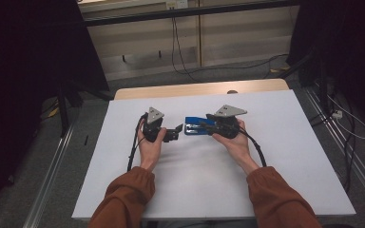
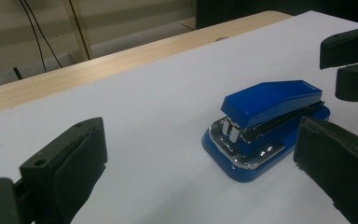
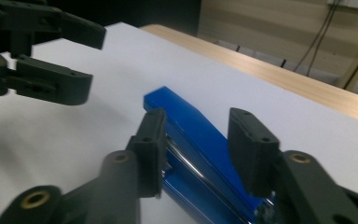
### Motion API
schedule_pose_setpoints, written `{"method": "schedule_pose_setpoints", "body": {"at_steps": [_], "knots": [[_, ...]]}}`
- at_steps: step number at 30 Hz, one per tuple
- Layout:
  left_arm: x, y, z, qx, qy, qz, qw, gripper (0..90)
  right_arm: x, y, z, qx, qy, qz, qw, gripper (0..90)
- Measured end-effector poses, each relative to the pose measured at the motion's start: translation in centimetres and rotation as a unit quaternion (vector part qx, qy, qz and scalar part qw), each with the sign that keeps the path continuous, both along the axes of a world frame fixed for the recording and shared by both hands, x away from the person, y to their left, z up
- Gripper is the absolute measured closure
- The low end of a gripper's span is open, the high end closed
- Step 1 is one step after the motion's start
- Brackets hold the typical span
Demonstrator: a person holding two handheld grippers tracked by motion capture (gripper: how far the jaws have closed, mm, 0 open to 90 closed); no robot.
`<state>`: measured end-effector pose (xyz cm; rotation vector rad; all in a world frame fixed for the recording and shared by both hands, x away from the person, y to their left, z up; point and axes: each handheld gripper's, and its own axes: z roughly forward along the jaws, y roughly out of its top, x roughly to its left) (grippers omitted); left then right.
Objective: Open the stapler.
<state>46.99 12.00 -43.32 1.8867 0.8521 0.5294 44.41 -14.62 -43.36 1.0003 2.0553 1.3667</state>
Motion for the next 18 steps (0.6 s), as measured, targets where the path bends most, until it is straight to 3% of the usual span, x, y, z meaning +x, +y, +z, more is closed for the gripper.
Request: {"method": "schedule_pose_setpoints", "body": {"at_steps": [4,12,17,18], "knots": [[0.03,-0.23,-0.36,0.002,0.007,-0.007,1.0000,2.7,0.24,-0.11,-0.03,-0.001,0.011,-0.001,0.9999,65.2],[0.04,-0.29,-0.41,0.006,0.007,-0.005,0.9999,2.7,0.42,0.27,0.07,-0.011,0.010,0.009,0.9998,73.2],[0.05,-0.20,-0.49,0.020,0.009,0.001,0.9998,2.4,0.61,0.67,-0.02,-0.029,0.019,0.013,0.9993,89.6],[0.08,-0.16,-0.56,0.018,0.013,-0.001,0.9998,2.4,0.61,0.67,-0.02,-0.029,0.019,0.013,0.9993,89.6]]}}
